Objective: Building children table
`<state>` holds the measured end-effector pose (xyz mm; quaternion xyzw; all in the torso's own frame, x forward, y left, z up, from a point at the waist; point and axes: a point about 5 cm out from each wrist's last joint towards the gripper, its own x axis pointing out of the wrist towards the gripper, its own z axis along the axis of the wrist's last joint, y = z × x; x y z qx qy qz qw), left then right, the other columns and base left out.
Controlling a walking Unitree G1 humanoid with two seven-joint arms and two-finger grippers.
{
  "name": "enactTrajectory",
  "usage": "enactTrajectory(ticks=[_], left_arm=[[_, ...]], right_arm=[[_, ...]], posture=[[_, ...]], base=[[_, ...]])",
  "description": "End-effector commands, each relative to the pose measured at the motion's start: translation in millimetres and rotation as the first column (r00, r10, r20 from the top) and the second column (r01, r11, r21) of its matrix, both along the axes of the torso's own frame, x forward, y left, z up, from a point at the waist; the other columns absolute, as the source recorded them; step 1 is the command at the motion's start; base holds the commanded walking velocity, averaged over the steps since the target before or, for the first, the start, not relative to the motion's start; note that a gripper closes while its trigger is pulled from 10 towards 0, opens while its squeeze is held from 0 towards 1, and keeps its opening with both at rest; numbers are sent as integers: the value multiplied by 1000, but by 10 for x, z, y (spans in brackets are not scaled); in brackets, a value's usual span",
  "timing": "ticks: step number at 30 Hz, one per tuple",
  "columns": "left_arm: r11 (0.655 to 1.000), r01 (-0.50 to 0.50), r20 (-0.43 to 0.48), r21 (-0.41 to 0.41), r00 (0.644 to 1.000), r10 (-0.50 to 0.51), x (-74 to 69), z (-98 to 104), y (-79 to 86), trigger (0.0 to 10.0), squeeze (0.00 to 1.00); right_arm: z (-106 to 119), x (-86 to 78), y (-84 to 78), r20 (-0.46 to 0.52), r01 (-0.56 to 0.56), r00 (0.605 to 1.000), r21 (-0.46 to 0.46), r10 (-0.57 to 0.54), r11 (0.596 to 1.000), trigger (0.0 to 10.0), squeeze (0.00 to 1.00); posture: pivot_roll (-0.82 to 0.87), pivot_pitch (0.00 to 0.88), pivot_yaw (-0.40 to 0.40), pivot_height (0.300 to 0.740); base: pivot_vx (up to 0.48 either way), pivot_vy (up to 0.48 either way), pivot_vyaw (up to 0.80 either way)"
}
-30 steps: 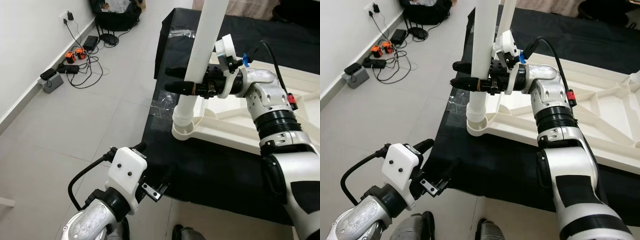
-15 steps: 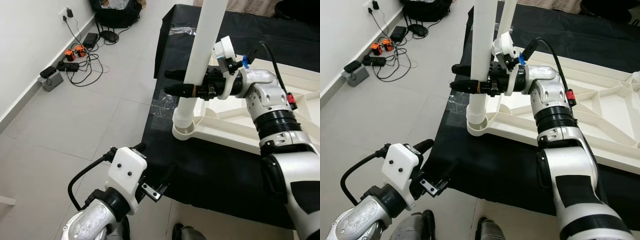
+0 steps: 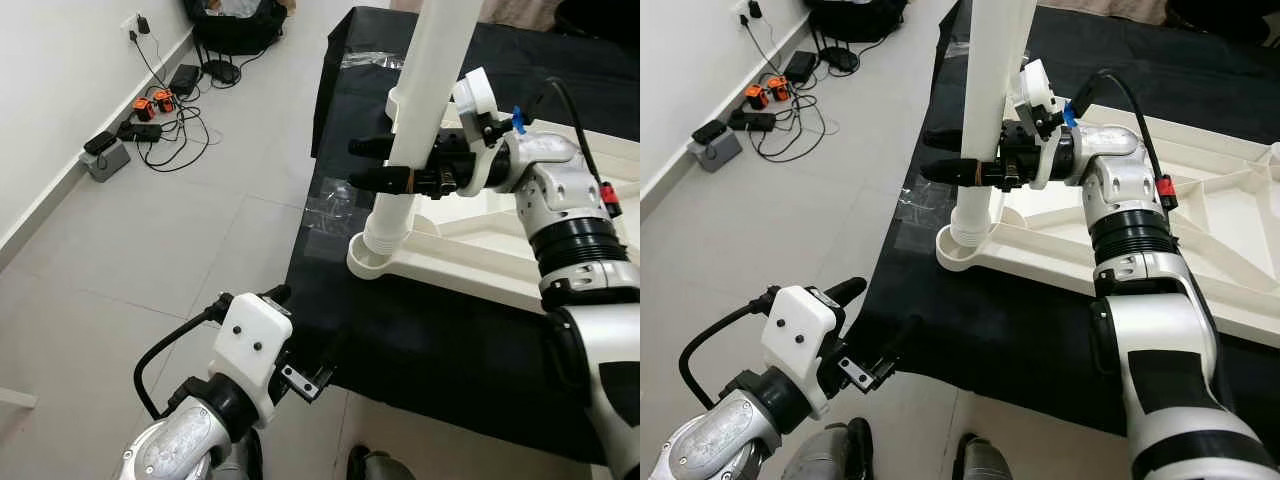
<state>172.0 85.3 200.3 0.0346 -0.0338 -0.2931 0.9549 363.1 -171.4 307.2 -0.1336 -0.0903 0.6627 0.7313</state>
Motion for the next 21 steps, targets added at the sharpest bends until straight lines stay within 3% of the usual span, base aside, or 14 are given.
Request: enactTrajectory(ticks=[1,21], left_arm=[[1000,10,-18,9,1000,-10,-15,-29,10,10000,0],[1000,11,-9,11,1000,-11,36,-33,16,10000,0]], right_arm=[[5,-50,-23,9,-44,999,14,44,999,10000,0],[22,-105,59,40,-90,995,21,89,996,10000,0]], posture=[[138,274,-27,740],[139,252,-17,740]], base=[[0,0,0],[0,0,0]])
